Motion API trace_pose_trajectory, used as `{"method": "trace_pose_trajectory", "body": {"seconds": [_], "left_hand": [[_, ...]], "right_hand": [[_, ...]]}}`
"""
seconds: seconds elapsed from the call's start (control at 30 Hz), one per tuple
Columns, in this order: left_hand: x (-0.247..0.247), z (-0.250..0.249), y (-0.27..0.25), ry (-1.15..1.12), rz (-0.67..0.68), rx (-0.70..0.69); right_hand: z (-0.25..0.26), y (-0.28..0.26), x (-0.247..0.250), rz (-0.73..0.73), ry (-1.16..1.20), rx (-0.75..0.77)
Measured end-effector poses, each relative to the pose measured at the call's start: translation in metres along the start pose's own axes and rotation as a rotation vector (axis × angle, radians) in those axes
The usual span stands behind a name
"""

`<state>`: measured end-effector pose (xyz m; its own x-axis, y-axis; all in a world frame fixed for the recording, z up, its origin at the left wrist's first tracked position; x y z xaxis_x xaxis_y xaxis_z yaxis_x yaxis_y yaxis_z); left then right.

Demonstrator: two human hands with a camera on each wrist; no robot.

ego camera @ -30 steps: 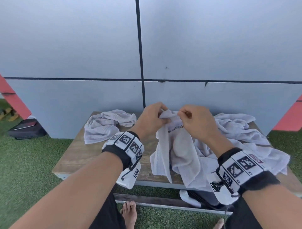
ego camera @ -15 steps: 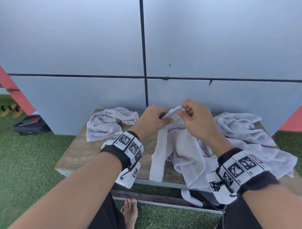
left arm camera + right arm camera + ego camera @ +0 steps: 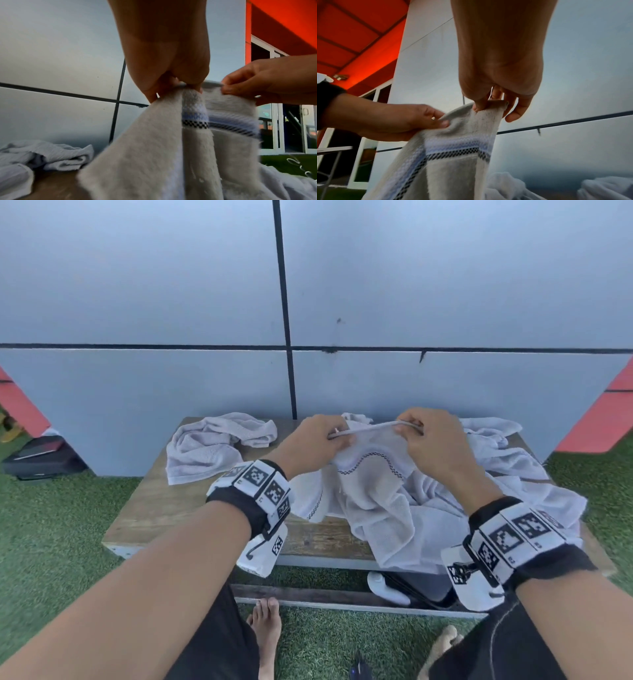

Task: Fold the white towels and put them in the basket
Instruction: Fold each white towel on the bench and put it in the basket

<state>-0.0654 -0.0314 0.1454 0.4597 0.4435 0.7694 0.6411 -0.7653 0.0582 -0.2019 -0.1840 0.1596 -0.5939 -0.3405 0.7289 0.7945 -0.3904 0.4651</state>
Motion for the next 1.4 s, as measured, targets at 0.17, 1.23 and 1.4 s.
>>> {"method": "trace_pose_trajectory", "body": {"seconds": [0.17,1.23,1.4], "left_hand": [[-0.02,0.039,-0.004,0.091,0.138,0.121],[-0.001,0.015,0.013,-0.245,-0.303,-0.004],[-0.004,0.054,-0.008,-0.22,-0.112,0.043]], "right_hand": [[-0.051,-0.032,0.034,-0.109,-0.078,-0.109],[-0.014,-0.001,-0.036,0.036,0.291,0.214],[-0.023,0.006,-0.082,0.385,0.249,0.12]]}}
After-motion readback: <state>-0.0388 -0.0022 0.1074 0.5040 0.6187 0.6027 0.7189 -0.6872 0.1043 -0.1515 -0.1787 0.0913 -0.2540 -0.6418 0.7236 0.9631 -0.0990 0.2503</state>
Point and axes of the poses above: each hand's wrist, its own y-axis towards the middle knuckle, its own x-axis out of the back of the hand, z = x × y, the point moved 4 cm from there along y, towards the middle knuckle, and after that the axes turned 10 degrees about x, right-handed, at the moved point
